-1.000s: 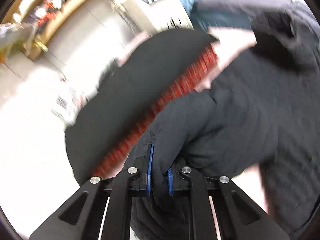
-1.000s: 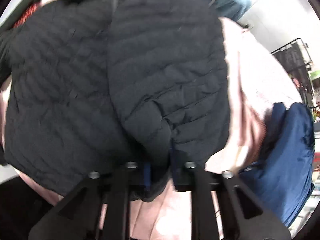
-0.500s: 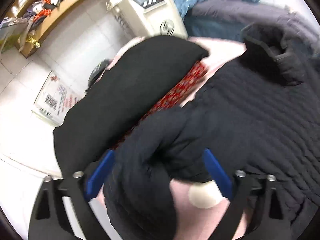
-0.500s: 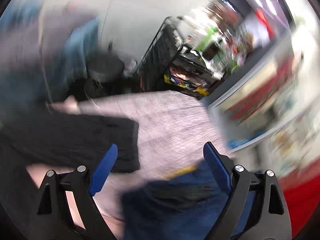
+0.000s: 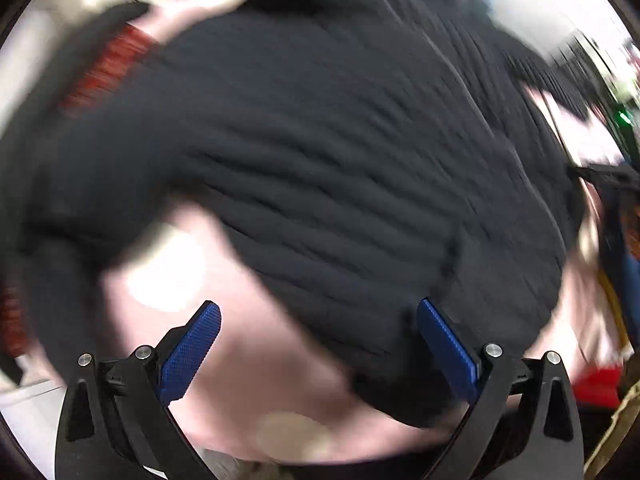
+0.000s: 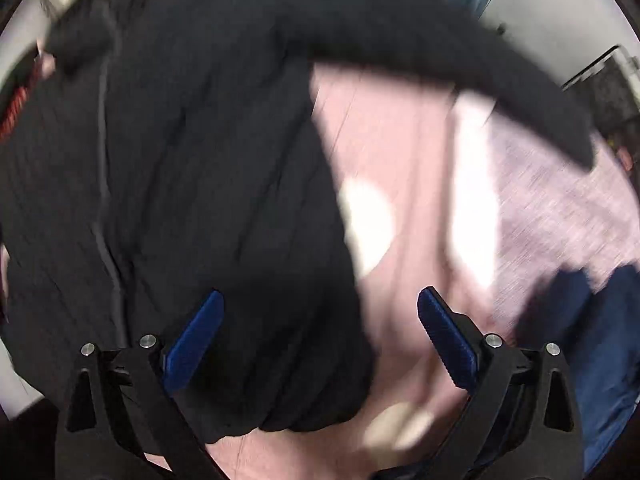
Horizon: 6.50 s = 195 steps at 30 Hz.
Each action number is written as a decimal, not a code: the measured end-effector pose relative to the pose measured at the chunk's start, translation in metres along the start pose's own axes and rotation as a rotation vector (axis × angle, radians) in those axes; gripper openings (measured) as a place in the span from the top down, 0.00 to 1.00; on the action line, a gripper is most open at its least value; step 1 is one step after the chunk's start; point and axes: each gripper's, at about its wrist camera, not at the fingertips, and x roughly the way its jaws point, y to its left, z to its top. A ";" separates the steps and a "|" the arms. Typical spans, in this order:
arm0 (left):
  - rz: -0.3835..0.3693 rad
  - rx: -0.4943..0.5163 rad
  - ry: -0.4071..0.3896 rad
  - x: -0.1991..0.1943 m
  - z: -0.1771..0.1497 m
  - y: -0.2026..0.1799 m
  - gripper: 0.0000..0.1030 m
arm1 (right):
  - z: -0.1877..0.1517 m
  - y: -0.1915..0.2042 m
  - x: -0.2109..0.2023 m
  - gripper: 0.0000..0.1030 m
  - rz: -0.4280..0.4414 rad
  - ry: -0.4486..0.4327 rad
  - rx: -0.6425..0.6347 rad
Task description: Fold large clothes
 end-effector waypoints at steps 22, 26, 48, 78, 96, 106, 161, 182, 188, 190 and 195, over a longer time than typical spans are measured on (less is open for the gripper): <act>0.076 0.151 -0.054 -0.058 -0.031 -0.001 0.78 | -0.096 0.028 -0.092 0.91 0.438 0.079 0.008; 0.177 0.163 0.028 -0.025 -0.062 0.020 0.70 | -0.121 0.065 -0.052 0.90 0.323 0.180 -0.133; 0.531 -0.384 -0.082 -0.053 -0.094 0.177 0.07 | -0.043 0.036 -0.078 0.22 0.161 0.122 0.022; 1.147 -0.312 -0.366 -0.191 0.065 0.245 0.84 | -0.065 0.065 -0.050 0.22 0.145 0.153 0.058; 0.821 -0.616 0.108 -0.074 -0.059 0.296 0.06 | -0.079 0.015 -0.045 0.22 0.170 0.170 0.139; 0.648 -0.564 -0.060 -0.088 -0.059 0.194 0.06 | -0.050 -0.091 -0.058 0.22 0.282 0.084 0.459; 0.433 -0.331 -0.085 -0.070 -0.002 0.055 0.06 | 0.039 -0.402 -0.135 0.97 -0.001 -0.317 1.047; 0.479 -0.532 -0.140 -0.075 -0.042 0.116 0.06 | 0.147 0.133 -0.258 0.97 0.354 -0.467 -0.182; 0.480 -0.602 -0.124 -0.070 -0.065 0.132 0.06 | 0.096 0.259 -0.203 0.97 0.269 -0.346 -0.434; 0.481 -0.610 -0.109 -0.066 -0.070 0.135 0.06 | 0.076 0.294 -0.185 0.97 0.197 -0.336 -0.562; 0.485 -0.597 -0.097 -0.062 -0.072 0.136 0.06 | 0.046 0.319 -0.158 0.41 0.138 -0.288 -0.661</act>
